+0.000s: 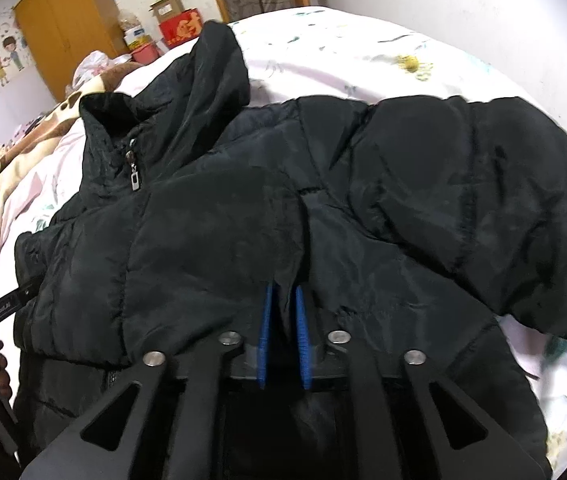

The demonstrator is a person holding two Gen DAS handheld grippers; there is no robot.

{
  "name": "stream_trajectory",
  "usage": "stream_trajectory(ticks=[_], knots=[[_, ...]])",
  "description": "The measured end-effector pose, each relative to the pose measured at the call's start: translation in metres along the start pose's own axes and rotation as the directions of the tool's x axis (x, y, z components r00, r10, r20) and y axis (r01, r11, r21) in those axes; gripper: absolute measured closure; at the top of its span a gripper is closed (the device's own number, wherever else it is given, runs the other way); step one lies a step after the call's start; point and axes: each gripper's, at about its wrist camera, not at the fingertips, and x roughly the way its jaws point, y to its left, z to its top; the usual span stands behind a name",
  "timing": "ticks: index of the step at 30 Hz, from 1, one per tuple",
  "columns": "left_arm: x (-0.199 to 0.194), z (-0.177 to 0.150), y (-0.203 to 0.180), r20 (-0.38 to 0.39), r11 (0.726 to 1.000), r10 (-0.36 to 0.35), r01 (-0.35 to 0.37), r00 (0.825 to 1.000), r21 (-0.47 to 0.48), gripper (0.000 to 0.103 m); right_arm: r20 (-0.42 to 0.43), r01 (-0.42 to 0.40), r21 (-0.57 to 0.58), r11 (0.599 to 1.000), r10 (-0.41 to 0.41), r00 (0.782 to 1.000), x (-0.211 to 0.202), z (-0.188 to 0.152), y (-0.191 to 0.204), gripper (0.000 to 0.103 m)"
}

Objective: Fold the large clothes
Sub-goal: 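Move the right tool to the other sleeve and grasp its cuff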

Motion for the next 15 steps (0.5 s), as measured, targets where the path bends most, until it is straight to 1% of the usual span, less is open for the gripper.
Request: stream_trajectory(ticks=[2,3,5,6,8,10,12,15], knots=[[-0.014,-0.003,-0.005,0.012,0.999,-0.024,0.024,1.0,0.026,0.024,0.038,0.014,-0.001,1.0,-0.014,0.999,-0.017,0.0,-0.001,0.082],[-0.019,-0.004,-0.006,0.008,0.999,-0.032,0.032,0.999,0.028,0.024,0.062,0.021,0.0,1.0,-0.021,0.998,-0.03,-0.001,-0.003,0.082],[-0.036,-0.008,-0.006,0.015,0.999,-0.052,0.052,0.999,0.005,0.024,0.103,-0.001,0.01,1.0,0.0,0.995,-0.053,-0.002,-0.009,0.08],[-0.048,-0.011,-0.008,0.039,0.998,-0.063,0.063,0.997,0.003,0.024,0.128,-0.004,0.021,1.0,0.001,0.992,-0.069,-0.005,-0.015,0.078],[-0.072,-0.018,-0.016,0.071,0.994,-0.107,0.106,0.992,0.019,0.024,0.15,0.004,0.048,0.999,-0.011,0.989,-0.091,-0.011,-0.025,0.062],[-0.091,-0.026,-0.026,0.081,0.987,-0.157,0.155,0.984,0.03,0.024,0.177,-0.002,0.091,0.996,-0.014,0.984,-0.114,-0.019,-0.041,0.06],[-0.104,-0.034,-0.037,0.086,0.981,-0.192,0.19,0.978,0.031,0.022,0.183,0.015,0.135,0.991,-0.04,0.982,-0.132,-0.027,-0.059,0.06],[-0.117,-0.048,-0.061,0.082,0.969,-0.245,0.24,0.966,0.06,0.022,0.199,0.065,0.205,0.977,-0.106,0.974,-0.159,-0.046,-0.095,0.057]])
